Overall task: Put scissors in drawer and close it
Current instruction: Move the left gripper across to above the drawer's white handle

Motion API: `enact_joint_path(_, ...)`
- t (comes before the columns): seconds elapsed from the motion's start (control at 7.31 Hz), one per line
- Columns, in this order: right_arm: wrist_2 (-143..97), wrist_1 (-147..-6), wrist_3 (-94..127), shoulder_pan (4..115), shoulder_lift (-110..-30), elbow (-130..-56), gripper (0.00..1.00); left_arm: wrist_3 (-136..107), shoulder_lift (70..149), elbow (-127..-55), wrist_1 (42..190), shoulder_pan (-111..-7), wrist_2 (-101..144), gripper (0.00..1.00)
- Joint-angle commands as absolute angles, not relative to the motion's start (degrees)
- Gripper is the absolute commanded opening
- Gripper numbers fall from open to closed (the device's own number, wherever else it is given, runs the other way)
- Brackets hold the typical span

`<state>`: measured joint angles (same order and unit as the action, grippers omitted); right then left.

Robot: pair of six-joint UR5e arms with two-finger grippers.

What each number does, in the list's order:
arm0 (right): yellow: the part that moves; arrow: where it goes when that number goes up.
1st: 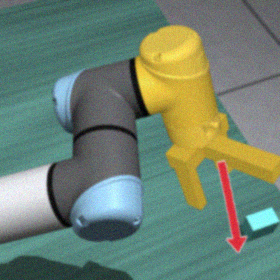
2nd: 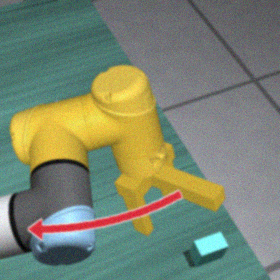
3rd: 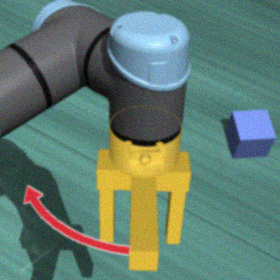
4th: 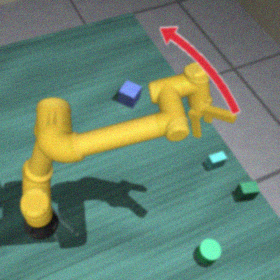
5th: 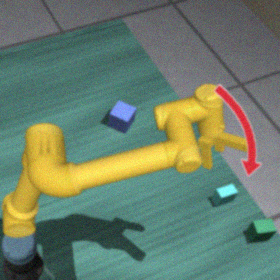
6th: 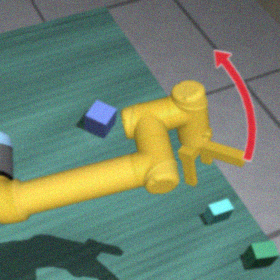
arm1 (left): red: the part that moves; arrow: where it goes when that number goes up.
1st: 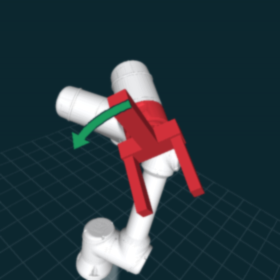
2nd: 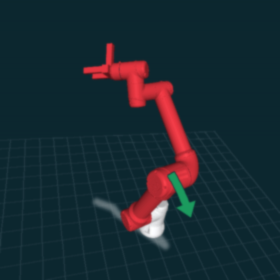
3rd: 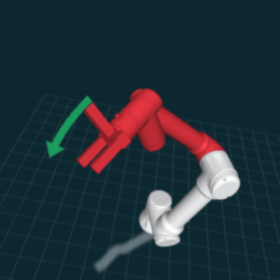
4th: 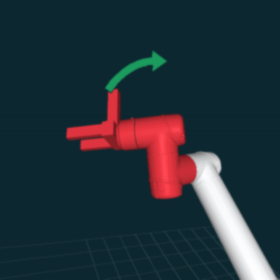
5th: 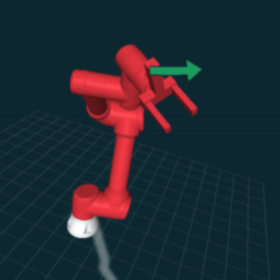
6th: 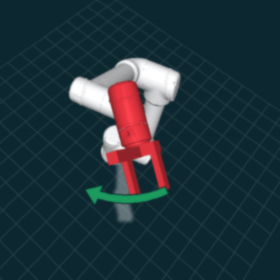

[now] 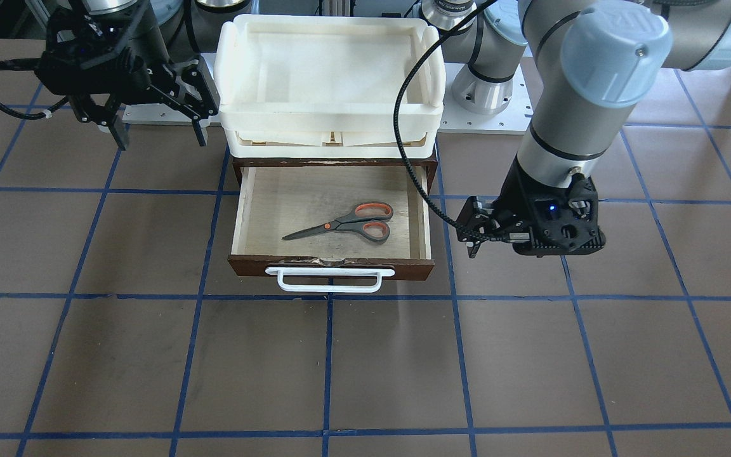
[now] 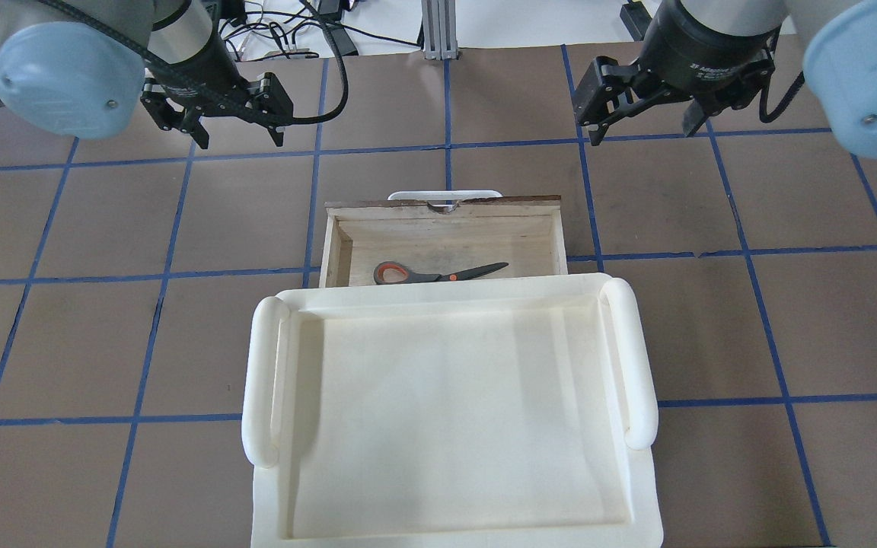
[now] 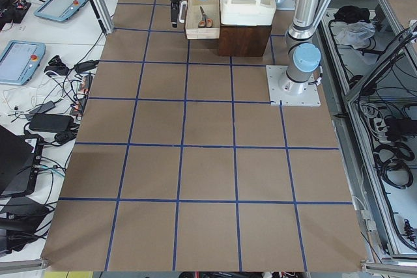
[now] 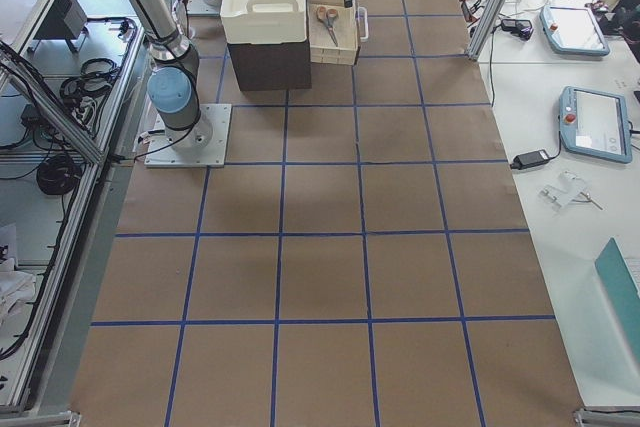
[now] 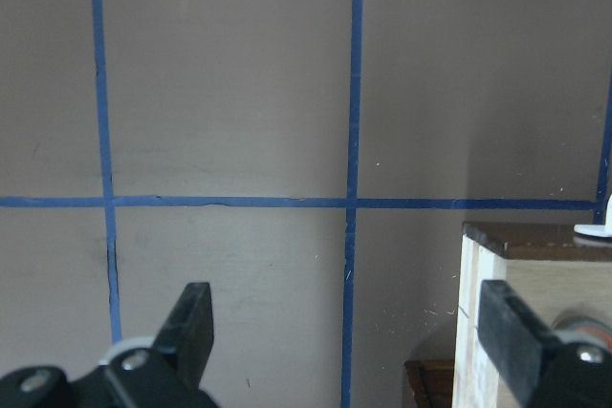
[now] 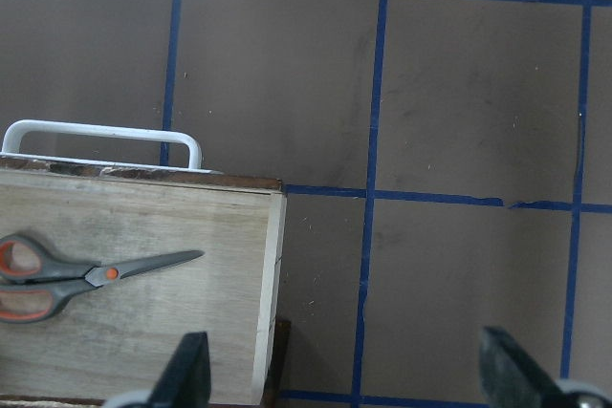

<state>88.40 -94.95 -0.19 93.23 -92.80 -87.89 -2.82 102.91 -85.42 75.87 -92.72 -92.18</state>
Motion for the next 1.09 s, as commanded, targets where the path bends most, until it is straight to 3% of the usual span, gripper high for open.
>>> enact_joint_path(0.0, 88.9, -94.3, 2.5, 92.1, -94.3, -88.2, 1.00, -7.7, 108.6, -85.0, 69.7, -97.3, -92.7, 1.00)
enact_joint_path(0.55, 89.1, -95.4, 7.5, 92.2, -98.2, -93.1, 1.00, -13.7, 117.0, -84.8, 61.3, -102.7, -92.8, 1.00)
enact_joint_path(0.96, 88.5, -96.7, 7.5, 91.7, -93.4, -87.1, 1.00, -13.9, 120.3, -84.4, 61.0, -104.7, -92.4, 1.00)
